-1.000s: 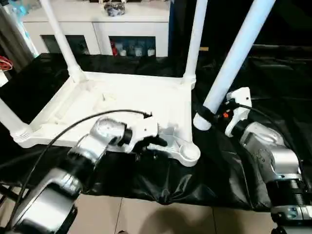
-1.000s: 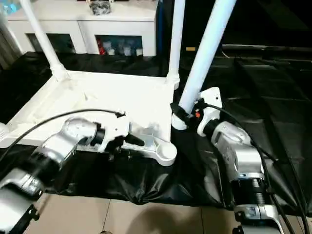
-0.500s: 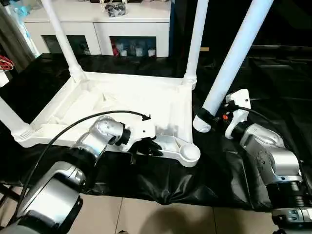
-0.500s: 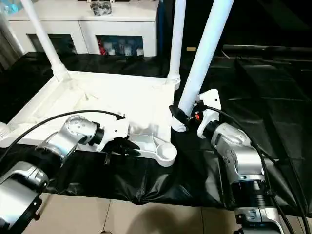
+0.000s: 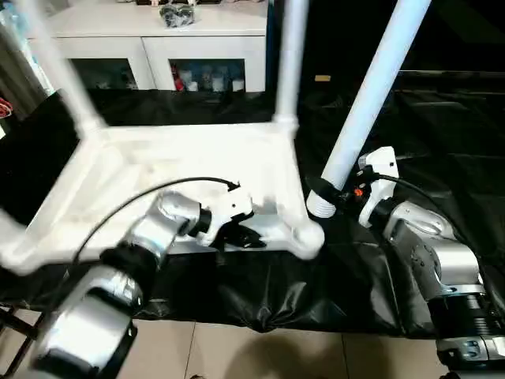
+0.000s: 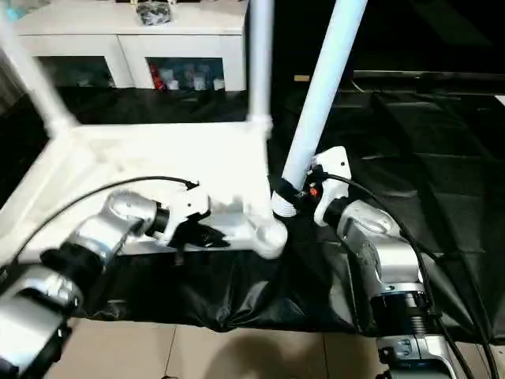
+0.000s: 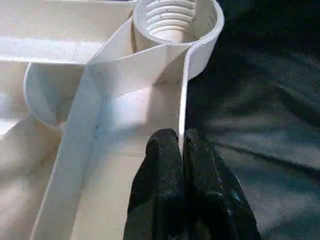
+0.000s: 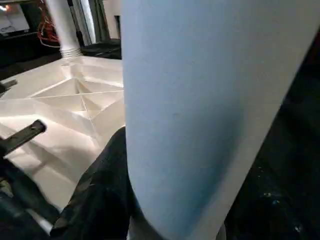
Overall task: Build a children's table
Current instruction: Rotate table base, then insert table leg to table base
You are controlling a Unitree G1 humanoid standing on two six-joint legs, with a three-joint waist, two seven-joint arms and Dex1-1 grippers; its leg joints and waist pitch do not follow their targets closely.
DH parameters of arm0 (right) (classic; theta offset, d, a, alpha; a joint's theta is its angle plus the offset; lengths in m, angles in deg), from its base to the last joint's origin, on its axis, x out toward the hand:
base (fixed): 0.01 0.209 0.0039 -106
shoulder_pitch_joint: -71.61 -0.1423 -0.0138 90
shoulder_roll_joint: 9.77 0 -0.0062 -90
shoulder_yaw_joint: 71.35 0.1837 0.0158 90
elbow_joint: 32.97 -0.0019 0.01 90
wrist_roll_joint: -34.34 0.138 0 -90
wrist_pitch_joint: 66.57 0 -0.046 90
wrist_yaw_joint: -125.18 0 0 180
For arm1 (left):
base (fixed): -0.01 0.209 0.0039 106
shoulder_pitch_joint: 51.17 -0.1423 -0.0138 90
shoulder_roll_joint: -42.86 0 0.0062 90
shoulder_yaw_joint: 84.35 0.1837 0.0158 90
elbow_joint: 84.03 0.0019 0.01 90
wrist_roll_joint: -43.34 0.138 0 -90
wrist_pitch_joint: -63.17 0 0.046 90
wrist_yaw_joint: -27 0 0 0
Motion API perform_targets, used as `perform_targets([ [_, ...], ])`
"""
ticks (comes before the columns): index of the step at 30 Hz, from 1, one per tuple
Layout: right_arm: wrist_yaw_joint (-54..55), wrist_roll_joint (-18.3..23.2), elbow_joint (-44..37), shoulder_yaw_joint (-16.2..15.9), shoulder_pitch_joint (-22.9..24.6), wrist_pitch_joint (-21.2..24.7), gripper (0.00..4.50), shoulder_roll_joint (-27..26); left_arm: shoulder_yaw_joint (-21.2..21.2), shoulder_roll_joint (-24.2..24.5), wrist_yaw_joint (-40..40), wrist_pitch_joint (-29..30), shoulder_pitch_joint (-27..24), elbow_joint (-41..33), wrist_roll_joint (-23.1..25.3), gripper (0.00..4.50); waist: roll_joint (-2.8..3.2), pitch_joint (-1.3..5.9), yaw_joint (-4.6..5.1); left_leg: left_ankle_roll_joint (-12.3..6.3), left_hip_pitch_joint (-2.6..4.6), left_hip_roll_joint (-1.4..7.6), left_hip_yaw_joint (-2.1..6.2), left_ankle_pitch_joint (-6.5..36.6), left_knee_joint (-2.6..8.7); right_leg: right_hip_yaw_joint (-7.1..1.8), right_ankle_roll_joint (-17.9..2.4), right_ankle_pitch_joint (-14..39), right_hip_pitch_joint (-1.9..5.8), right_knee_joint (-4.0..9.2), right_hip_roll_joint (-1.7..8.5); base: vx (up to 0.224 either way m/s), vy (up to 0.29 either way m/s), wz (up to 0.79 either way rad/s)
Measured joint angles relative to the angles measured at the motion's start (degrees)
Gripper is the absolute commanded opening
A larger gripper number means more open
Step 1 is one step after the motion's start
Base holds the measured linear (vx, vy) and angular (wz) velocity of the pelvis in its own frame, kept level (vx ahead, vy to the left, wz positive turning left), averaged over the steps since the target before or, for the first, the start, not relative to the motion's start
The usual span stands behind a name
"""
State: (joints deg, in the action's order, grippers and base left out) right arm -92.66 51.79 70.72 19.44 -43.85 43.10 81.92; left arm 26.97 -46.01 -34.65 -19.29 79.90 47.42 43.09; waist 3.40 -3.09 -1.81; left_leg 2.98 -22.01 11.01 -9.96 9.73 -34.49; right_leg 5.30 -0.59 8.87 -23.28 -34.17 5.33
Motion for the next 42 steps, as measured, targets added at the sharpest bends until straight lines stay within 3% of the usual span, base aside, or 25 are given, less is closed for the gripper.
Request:
perform_targets([
  [6, -0.7, -0.1, 1.3, -1.0, -1.7, 0.1, 1.91, -0.6, -2.1, -2.3, 6.4, 2.6, -4.8, -6.5, 0.0, 0.0, -0.05, -0.02, -0.29, 0.0, -0.05, -0.01, 0.01, 0.0, 0.0, 0.02, 0.0, 0.0, 0.0, 0.04, 0.01, 0.0, 0.0, 0.0],
  [14, -1.4, -2.3, 8.2, -2.7, -4.9, -0.6, 1.91, -1.3, -2.2, -4.2, 11.6, 4.9, -5.7, -8.7, 1.0, 0.0, -0.05, -0.01, -0.43, 0.0, -0.05, -0.02, 0.0, 0.0, 0.0, 0.01, 0.0, 0.0, 0.0, 0.05, 0.01, 0.0, 0.0, 0.0],
  [27, -1.5, -4.5, 13.9, -3.5, -6.6, -4.6, 1.91, -1.6, -2.4, -3.5, 11.9, 3.9, -7.8, -11.1, 1.7, 0.0, -0.07, -0.02, 0.04, -0.01, -0.02, 0.0, 0.0, 0.0, 0.03, 0.02, 0.0, 0.0, -0.02, 0.04, 0.0, 0.0, 0.0, 0.0],
  [35, -2.5, -3.5, 16.6, -2.3, -7.4, -5.4, 1.91, -2.3, -2.9, -3.4, 11.8, 3.9, -8.2, -11.3, 1.6, 0.0, -0.05, 0.01, 0.28, -0.01, 0.01, 0.0, 0.0, 0.0, 0.03, 0.01, 0.0, 0.0, -0.01, 0.03, -0.01, 0.0, 0.0, 0.0],
  [42, -3.9, 0.5, 19.1, 1.6, -6.0, -6.6, 1.91, -3.3, -3.2, -4.1, 12.0, 4.1, -8.5, -11.5, 1.5, 0.0, 0.0, 0.05, 0.05, -0.01, -0.01, 0.0, 0.0, 0.0, 0.03, 0.01, 0.0, 0.0, -0.01, 0.04, 0.0, 0.0, 0.0, 0.0],
])
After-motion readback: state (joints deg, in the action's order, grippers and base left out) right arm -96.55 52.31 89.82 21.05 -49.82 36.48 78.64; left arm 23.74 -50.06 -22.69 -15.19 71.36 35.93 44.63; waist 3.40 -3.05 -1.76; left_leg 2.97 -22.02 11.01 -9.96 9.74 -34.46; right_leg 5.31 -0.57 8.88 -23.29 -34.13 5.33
